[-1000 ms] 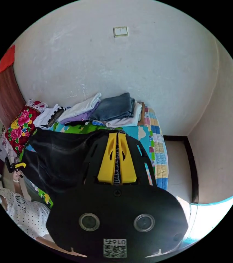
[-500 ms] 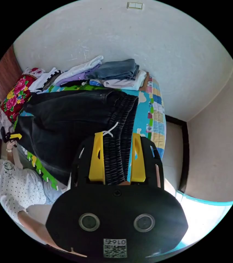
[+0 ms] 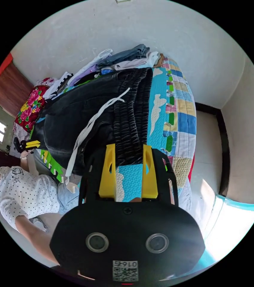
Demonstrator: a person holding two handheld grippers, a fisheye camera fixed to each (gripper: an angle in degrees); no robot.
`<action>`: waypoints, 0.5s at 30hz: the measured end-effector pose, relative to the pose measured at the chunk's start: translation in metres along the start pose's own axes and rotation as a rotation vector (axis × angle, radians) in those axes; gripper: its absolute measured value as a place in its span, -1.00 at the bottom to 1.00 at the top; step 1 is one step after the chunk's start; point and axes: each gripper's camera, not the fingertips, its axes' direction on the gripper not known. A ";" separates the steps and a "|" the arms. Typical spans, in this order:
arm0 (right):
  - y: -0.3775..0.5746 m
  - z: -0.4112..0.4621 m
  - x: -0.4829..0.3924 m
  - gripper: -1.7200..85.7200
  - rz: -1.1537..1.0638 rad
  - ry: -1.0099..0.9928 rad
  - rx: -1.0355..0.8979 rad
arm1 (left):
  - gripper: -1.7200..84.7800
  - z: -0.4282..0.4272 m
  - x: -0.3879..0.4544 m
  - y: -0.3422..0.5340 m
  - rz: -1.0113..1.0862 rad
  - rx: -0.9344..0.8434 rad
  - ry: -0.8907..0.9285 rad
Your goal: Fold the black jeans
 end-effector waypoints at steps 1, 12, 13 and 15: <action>0.000 -0.001 0.000 -0.67 -0.005 0.008 -0.001 | -0.88 -0.002 0.000 -0.002 0.000 -0.005 0.004; 0.014 -0.001 0.005 -0.67 0.005 0.044 0.006 | -0.84 -0.024 0.028 -0.025 0.146 0.013 -0.020; 0.016 -0.001 0.006 -0.67 0.008 0.048 0.012 | -0.84 -0.026 0.028 -0.024 0.147 0.020 -0.025; 0.021 -0.001 0.008 -0.67 0.016 0.049 0.027 | -0.85 -0.029 0.031 -0.021 0.174 0.030 -0.059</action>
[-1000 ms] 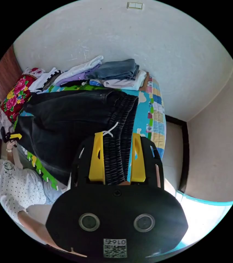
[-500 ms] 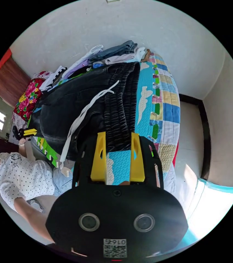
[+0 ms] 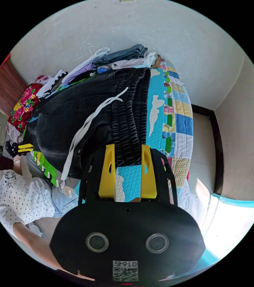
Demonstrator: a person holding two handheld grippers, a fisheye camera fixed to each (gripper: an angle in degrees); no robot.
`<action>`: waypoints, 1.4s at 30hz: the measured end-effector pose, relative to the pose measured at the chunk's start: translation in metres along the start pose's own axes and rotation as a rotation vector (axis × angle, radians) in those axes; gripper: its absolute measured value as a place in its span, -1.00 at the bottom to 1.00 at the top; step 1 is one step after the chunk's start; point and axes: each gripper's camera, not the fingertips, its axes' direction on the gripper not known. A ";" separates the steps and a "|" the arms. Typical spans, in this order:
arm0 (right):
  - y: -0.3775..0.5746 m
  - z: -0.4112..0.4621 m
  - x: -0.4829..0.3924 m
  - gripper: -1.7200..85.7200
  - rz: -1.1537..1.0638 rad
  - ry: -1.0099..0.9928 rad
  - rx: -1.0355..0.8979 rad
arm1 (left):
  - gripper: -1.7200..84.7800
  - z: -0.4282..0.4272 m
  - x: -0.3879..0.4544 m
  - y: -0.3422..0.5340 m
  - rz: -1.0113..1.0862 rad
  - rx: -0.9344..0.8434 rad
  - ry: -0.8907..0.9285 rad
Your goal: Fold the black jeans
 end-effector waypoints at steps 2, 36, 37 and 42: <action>0.007 -0.001 0.004 -0.67 0.020 -0.013 0.026 | -0.85 0.000 0.001 0.001 0.016 0.001 -0.019; 0.067 -0.043 0.063 -0.87 0.282 -0.171 0.016 | -0.96 0.055 -0.130 0.109 0.099 -0.006 0.347; 0.069 -0.038 0.062 -0.87 0.296 -0.164 -0.002 | -0.95 0.062 -0.129 0.111 0.091 -0.024 0.344; 0.075 -0.063 0.063 -0.89 0.427 0.035 0.086 | -0.87 0.049 -0.163 0.146 0.002 0.135 0.377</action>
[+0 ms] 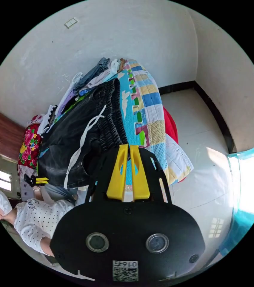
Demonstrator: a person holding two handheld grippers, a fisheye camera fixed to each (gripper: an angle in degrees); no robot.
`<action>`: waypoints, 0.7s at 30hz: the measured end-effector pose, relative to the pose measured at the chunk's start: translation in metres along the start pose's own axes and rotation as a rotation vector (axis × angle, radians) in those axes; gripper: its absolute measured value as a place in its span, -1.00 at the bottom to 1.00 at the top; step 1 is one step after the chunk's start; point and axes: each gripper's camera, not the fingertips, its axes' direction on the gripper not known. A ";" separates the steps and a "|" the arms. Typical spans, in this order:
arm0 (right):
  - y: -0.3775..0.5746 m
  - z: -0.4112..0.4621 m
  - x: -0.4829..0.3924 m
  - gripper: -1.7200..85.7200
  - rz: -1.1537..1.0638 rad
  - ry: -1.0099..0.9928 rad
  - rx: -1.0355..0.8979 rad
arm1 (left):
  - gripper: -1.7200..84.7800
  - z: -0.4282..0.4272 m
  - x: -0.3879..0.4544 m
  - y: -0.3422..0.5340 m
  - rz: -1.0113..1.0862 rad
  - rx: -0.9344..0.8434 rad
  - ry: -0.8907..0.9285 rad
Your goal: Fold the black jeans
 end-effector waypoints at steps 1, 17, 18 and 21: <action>-0.001 -0.012 -0.008 -0.89 -0.036 0.043 0.074 | -0.87 -0.007 -0.006 0.004 -0.019 0.029 0.001; -0.170 0.110 -0.188 -0.65 -0.318 0.021 0.136 | -0.98 -0.040 -0.138 0.044 -0.461 0.108 -0.299; -0.178 0.118 -0.187 -0.65 -0.293 0.029 0.138 | -0.98 -0.035 -0.141 0.043 -0.461 0.112 -0.294; -0.213 0.151 -0.177 -0.65 -0.159 0.127 0.125 | -0.98 -0.027 -0.150 0.044 -0.473 0.117 -0.292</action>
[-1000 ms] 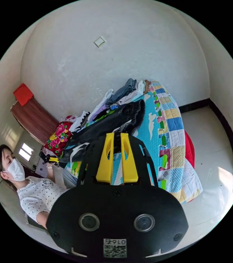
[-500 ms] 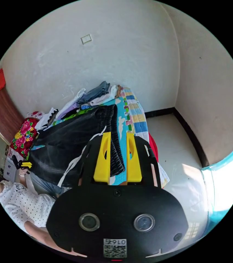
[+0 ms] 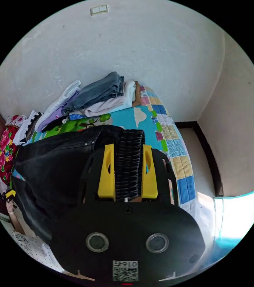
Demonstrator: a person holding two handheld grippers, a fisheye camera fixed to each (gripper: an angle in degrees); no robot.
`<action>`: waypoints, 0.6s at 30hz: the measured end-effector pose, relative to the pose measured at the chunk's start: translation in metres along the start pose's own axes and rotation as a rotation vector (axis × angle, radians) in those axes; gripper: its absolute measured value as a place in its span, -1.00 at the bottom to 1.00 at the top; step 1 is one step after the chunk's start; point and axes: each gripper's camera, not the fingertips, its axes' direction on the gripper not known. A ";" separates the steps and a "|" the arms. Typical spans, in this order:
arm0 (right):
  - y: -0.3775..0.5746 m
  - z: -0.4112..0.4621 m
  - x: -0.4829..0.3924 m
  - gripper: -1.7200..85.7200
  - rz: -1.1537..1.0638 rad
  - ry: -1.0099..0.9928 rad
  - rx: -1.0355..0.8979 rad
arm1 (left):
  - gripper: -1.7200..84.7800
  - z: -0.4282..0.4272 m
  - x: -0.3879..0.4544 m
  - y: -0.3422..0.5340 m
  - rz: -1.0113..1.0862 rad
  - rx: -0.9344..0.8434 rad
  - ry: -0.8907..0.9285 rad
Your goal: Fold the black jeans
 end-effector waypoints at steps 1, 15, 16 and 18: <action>-0.010 0.013 0.004 -0.64 0.032 -0.006 -0.036 | -0.98 0.001 -0.002 -0.001 0.001 0.000 -0.011; -0.098 0.051 -0.015 -0.83 0.020 0.034 -0.138 | -0.98 0.112 -0.097 -0.270 0.158 -0.135 -0.322; -0.095 0.053 -0.019 -0.79 -0.001 0.086 -0.128 | -0.98 0.122 -0.098 -0.279 0.174 -0.147 -0.349; -0.087 0.054 -0.026 -0.78 -0.055 0.137 -0.102 | -0.97 0.152 -0.103 -0.306 0.209 -0.153 -0.415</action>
